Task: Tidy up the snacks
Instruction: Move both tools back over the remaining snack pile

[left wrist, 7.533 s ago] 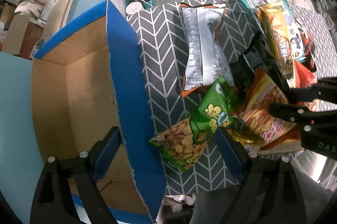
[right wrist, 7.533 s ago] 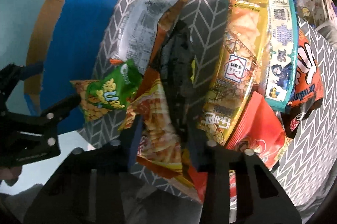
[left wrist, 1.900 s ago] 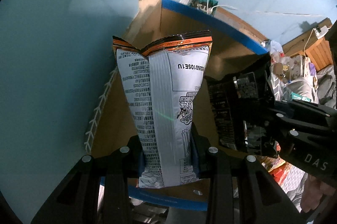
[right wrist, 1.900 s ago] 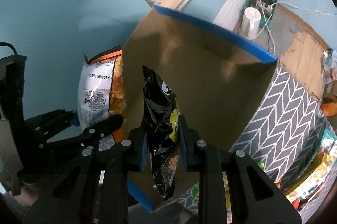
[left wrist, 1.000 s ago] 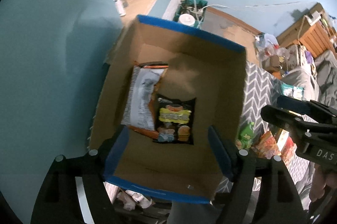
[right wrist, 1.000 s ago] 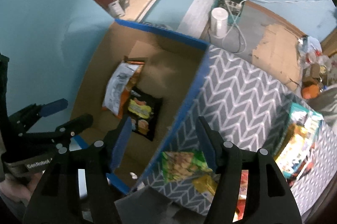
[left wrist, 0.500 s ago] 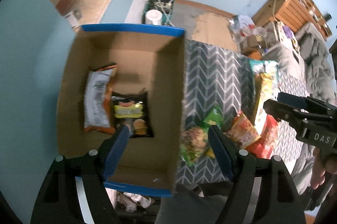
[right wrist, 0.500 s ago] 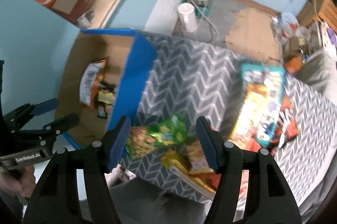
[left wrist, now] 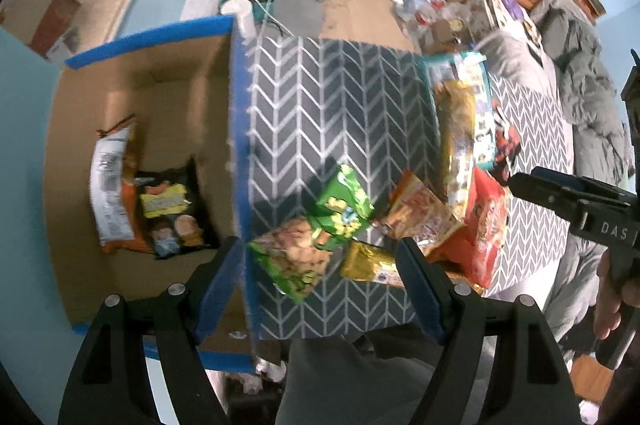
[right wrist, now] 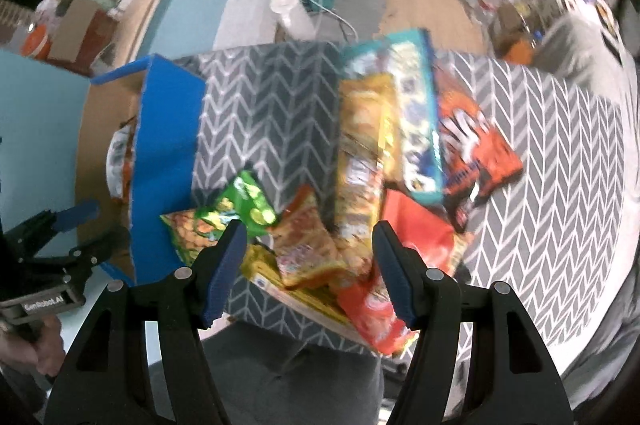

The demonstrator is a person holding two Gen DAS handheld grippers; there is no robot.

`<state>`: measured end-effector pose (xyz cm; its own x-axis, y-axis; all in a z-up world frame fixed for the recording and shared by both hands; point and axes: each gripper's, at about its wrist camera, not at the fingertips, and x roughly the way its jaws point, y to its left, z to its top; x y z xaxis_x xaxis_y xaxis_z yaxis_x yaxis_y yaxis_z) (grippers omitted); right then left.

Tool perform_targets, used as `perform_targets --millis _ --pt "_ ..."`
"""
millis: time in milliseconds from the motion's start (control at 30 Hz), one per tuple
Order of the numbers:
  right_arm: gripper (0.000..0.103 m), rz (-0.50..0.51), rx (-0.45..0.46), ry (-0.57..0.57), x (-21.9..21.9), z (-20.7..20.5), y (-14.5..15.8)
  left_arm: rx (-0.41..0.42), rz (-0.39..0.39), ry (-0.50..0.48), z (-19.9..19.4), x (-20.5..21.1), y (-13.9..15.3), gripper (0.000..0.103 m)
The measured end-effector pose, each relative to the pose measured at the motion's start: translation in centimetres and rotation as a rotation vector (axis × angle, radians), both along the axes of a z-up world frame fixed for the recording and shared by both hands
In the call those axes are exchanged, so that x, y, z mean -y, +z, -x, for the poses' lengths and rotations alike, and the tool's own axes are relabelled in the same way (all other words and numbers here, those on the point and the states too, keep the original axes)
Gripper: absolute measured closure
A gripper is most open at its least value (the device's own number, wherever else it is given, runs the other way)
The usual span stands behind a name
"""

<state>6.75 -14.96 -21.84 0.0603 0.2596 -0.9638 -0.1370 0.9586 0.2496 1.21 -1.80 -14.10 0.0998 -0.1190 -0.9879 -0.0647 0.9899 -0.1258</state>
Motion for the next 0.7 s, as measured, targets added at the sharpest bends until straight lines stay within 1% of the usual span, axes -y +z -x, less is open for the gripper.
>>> perform_targets --millis 100,233,300,533,600,700 --pt "0.039 0.028 -0.011 -0.039 1.7 0.5 -0.9 -0.018 0.005 -0.022 -0.2 1.3 -0.7 0.024" --pt "0.039 0.041 -0.053 -0.108 4.2 1.3 -2.8 -0.051 0.019 -0.031 -0.7 2.7 -1.8 0.024" --pt "0.039 0.046 -0.066 -0.123 5.0 1.7 -3.4 -0.065 0.020 -0.037 -0.9 3.3 -2.5 0.024" --pt "0.039 0.050 -0.112 -0.182 6.7 3.0 -6.4 -0.139 0.032 -0.026 -1.5 5.4 -4.9 0.024" --pt "0.039 0.056 -0.122 -0.198 6.9 3.2 -7.2 -0.154 0.037 -0.024 -1.6 5.8 -5.5 0.022" --pt "0.039 0.045 -0.136 -0.227 7.0 3.4 -8.3 -0.179 0.047 0.007 -1.8 6.1 -6.5 0.022"
